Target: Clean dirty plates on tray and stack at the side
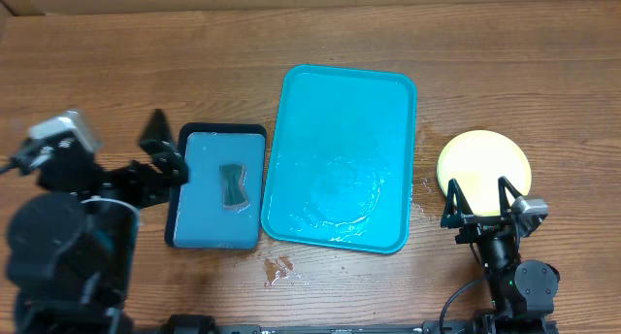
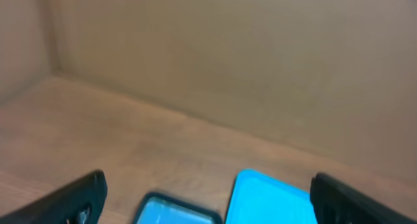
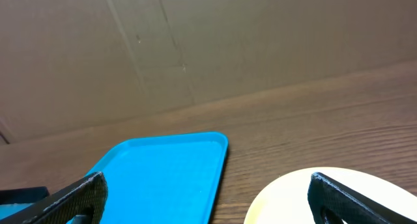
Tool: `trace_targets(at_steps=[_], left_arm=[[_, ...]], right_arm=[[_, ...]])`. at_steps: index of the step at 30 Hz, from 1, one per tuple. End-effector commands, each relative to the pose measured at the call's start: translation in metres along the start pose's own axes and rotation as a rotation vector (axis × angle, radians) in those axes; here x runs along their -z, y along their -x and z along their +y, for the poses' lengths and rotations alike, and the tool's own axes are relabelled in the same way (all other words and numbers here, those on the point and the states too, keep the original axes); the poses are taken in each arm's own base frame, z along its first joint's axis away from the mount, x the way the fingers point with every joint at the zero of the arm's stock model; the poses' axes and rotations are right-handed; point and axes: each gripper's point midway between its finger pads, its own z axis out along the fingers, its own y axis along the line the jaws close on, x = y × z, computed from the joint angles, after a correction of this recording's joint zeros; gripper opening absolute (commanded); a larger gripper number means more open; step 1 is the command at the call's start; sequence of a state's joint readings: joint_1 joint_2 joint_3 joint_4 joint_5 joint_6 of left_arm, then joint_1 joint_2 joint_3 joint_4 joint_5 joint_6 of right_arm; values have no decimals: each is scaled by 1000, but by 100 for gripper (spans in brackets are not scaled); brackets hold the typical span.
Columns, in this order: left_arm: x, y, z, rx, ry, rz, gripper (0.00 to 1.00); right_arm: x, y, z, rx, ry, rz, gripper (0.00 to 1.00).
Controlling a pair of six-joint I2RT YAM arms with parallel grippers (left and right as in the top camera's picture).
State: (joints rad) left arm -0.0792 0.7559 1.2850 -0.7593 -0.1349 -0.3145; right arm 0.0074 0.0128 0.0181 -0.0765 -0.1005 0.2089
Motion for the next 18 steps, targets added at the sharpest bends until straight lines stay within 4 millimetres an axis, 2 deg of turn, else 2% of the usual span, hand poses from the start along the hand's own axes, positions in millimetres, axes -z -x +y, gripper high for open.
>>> trace_targets(at_steps=[1, 9, 12, 18], left_arm=[[-1, -41, -19, -199, -180, -4, 100], [3, -117, -2, -224, -247, -110, 100], [2, -139, 7, -212, -249, -155, 100], [-12, -175, 30, -14, -200, -185, 100]], right_arm=[[0, -2, 0, 1, 3, -4, 100], [0, -2, 0, 1, 3, -4, 100], [0, -2, 0, 1, 3, -4, 100], [0, -2, 0, 1, 3, -4, 100]])
